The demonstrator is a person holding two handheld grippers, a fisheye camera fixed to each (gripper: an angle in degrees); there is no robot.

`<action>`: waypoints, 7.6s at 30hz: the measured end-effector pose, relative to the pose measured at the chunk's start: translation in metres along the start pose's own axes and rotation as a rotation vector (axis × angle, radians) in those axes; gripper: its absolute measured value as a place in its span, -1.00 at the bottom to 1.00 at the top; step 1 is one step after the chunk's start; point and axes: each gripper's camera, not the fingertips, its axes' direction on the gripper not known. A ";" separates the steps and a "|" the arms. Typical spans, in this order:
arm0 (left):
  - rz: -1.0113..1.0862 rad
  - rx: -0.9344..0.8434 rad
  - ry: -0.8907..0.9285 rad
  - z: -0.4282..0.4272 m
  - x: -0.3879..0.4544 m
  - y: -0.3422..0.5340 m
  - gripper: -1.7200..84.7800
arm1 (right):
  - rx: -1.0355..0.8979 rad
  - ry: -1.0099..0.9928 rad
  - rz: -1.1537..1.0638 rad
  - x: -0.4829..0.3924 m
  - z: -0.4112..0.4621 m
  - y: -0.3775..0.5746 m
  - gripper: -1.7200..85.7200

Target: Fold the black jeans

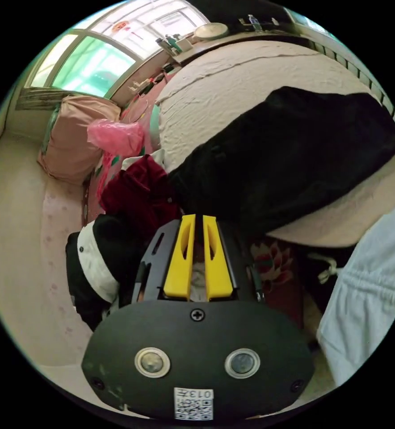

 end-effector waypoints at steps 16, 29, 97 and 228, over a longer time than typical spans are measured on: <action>0.046 -0.150 -0.065 0.063 0.064 -0.059 -0.97 | -0.141 -0.047 0.149 0.108 0.049 0.003 -0.79; 0.492 0.506 0.310 -0.110 0.238 -0.211 -0.91 | -0.032 -0.094 -0.073 0.111 0.025 -0.084 -0.63; 1.105 0.400 0.667 -0.192 0.670 -0.492 -0.78 | 0.010 -0.682 0.322 0.188 0.092 0.036 -0.79; 1.205 0.491 1.095 -0.205 0.578 -0.568 -0.94 | 0.353 -0.720 0.212 0.173 0.026 0.085 -0.91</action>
